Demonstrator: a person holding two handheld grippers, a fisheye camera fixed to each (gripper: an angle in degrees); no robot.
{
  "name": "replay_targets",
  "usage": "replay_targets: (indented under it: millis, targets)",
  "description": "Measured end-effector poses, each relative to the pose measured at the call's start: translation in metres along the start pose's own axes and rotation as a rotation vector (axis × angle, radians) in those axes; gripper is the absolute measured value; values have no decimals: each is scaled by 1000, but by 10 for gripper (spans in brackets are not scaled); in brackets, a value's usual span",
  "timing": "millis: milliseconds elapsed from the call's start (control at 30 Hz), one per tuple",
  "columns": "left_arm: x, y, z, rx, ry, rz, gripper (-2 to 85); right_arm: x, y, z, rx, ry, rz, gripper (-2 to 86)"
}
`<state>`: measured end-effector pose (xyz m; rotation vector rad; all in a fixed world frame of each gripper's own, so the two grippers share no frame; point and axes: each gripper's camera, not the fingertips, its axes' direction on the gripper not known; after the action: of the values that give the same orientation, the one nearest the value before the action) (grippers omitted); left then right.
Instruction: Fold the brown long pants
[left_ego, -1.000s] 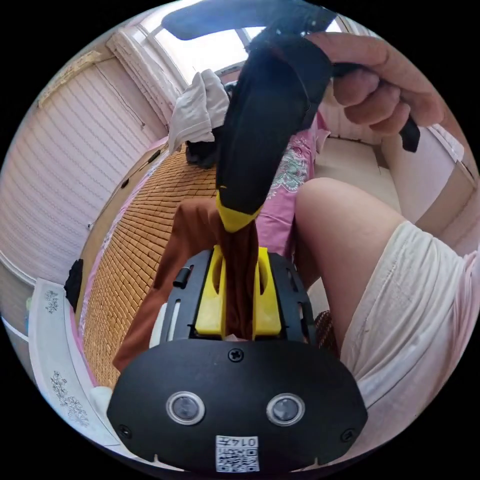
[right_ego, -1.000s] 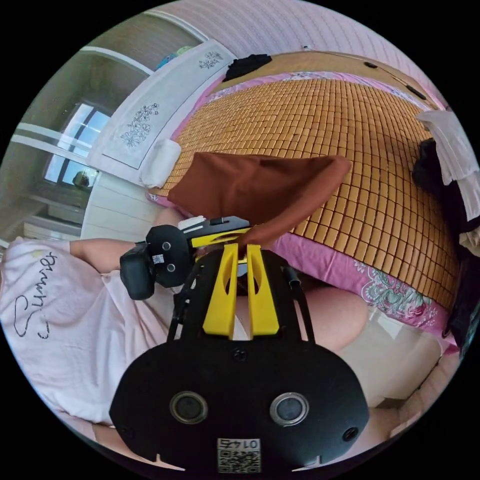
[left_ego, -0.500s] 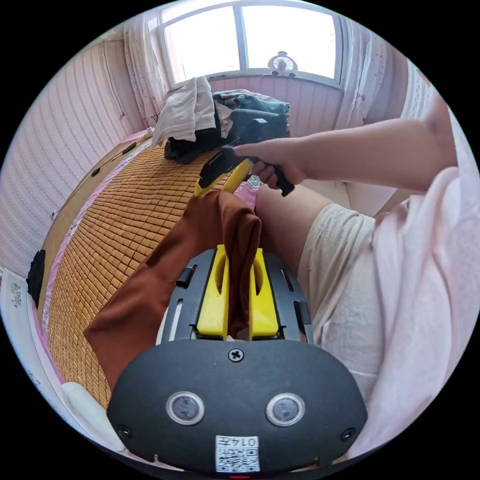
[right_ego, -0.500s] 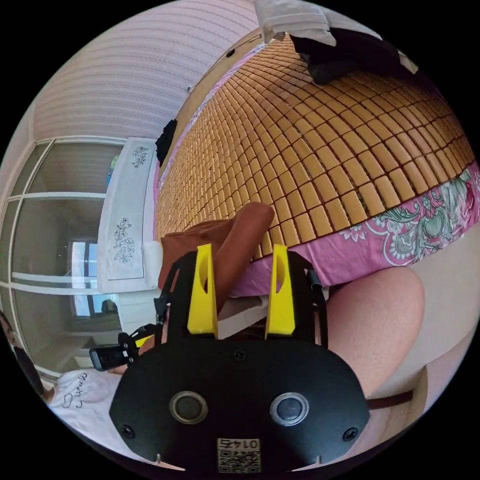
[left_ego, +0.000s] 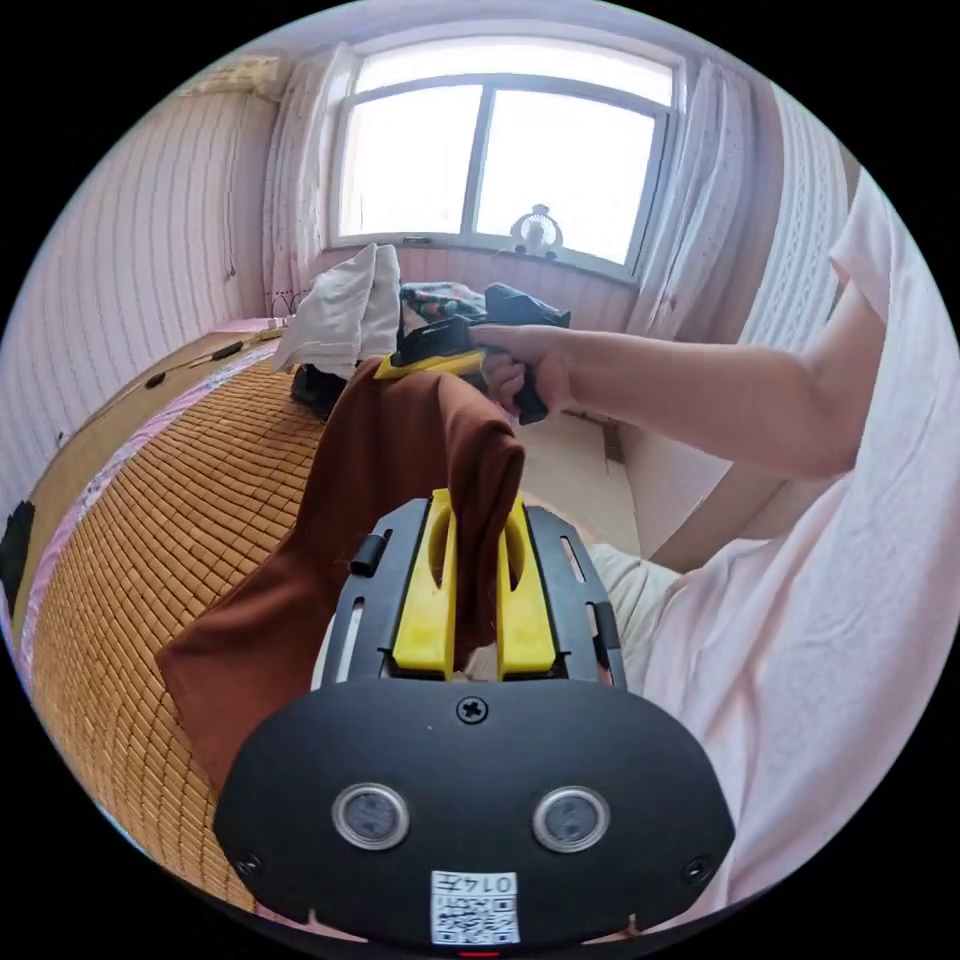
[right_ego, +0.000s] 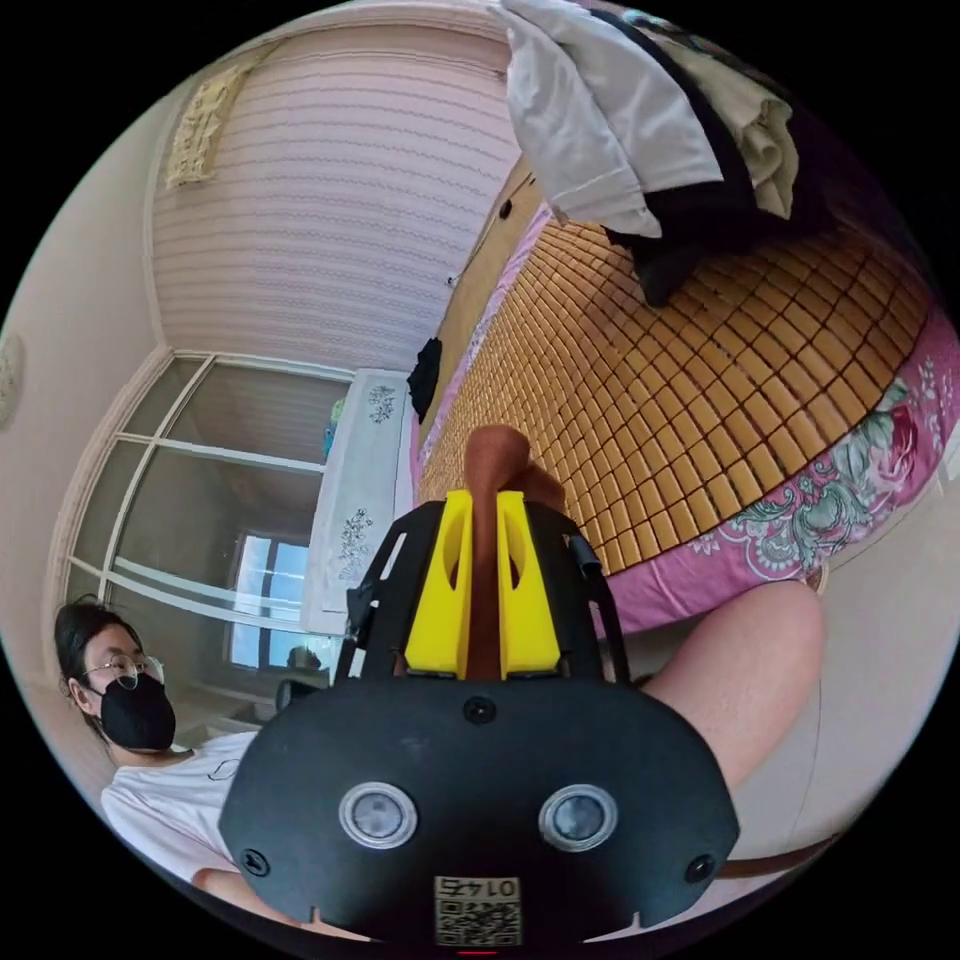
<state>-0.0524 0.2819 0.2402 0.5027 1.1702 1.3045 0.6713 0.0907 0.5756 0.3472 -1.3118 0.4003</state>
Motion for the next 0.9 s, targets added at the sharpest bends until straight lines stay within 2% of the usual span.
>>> replay_targets:
  millis: [100, 200, 300, 367, 467, 500, 567, 700, 800, 867, 900]
  targets:
    - [-25, 13, -25, 50, 24, -94, 59, -41, -5, 40, -104, 10, -104, 34]
    - [-49, 40, -66, 39, -53, -206, 62, -82, 2, 127, -271, -32, -209, 43]
    - [-77, 83, -110, -8, -163, -444, 82, -113, 28, 228, -358, -58, -298, 69]
    - [-97, 123, -138, -86, -361, -665, 95, -111, 44, 295, -458, -32, -339, 66]
    - [-117, 151, -167, -89, -449, -839, 88, -107, 66, 315, -509, -1, -361, 45]
    - [-121, 152, -170, -89, -446, -860, 87, -109, 72, 312, -508, 12, -392, 38]
    - [-134, 143, -178, -56, -433, -858, 87, -118, 100, 293, -522, 171, -516, 14]
    - [-160, 116, -168, 5, -360, -798, 99, -118, 152, 278, -570, 350, -601, 1]
    - [-192, 104, -143, -100, -356, -800, 113, -100, 192, 321, -717, 504, -642, -1]
    - [-217, 113, -119, -271, -362, -835, 109, -84, 209, 358, -740, 627, -668, -2]
    - [-222, 116, -119, -259, -322, -848, 106, -84, 210, 363, -741, 635, -660, -1]
